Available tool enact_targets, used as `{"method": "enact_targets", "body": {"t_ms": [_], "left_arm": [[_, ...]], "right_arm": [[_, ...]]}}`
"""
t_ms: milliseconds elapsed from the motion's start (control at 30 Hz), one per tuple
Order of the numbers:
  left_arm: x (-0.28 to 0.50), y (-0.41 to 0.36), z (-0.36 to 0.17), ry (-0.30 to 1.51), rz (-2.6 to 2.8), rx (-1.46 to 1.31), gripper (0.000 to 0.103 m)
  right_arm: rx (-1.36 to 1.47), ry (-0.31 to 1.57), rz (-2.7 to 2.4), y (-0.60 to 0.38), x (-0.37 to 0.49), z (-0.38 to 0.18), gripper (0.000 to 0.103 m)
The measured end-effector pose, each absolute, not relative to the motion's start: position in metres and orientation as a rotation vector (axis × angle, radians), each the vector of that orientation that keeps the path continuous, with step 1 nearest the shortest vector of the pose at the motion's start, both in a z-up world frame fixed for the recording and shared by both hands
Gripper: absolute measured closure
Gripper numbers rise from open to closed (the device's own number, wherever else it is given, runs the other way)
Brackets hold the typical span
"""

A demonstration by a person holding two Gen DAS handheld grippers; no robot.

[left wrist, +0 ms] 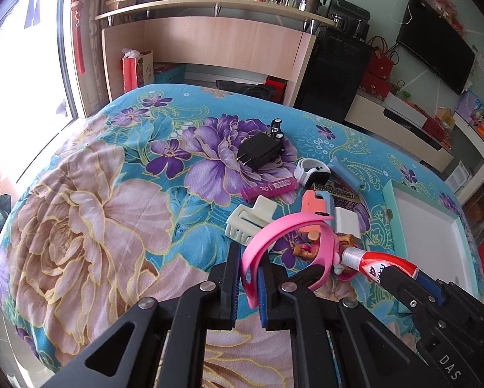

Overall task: Organize rigid objects
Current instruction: 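Carry both items into the white tray and open both tools to release them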

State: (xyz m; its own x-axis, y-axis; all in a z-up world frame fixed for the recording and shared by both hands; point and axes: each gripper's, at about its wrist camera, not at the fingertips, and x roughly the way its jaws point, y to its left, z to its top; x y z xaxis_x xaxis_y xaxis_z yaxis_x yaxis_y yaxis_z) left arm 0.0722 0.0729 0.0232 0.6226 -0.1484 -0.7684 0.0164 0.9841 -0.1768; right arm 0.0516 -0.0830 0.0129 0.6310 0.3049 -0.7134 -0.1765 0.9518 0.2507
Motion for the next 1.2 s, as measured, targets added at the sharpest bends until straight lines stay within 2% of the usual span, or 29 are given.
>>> {"method": "enact_targets", "body": {"t_ms": [233,567,900,1200], "left_arm": [[0.092,0.03,0.048,0.873,-0.162,-0.077,0.093],[0.114,-0.064,0.058,0.885,-0.291,0.025,0.093],[0.126,-0.153,0.032,0.939,-0.395,0.151,0.093],[0.136,-0.203,0.001,1.006,-0.407,0.203,0.093]], "right_arm": [[0.184,0.767,0.206,-0.112,0.059,0.038,0.082],[0.28,0.707,-0.044,-0.207,0.081,0.049,0.082],[0.315,0.72,-0.312,-0.301,0.07,0.02,0.082],[0.333,0.757,-0.433,-0.346,0.058,-0.001,0.082]]}}
